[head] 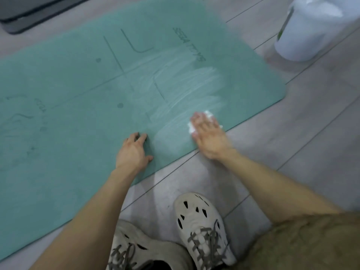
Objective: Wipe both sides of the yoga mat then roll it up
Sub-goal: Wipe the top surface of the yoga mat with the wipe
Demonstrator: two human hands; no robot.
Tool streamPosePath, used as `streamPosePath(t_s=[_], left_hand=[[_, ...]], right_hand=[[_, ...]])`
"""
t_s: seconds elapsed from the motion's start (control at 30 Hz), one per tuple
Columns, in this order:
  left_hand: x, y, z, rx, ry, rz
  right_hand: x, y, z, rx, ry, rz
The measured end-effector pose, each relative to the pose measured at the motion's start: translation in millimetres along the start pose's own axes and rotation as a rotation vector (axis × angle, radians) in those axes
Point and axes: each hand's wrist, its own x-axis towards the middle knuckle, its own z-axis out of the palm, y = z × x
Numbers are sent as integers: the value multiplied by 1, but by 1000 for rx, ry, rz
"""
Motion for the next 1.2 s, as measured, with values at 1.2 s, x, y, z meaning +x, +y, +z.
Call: streamPosePath(t_s=[1.2], left_hand=[[-1, -8, 5, 134, -25, 89]], right_hand=[[-20, -36, 17, 61, -205, -287]])
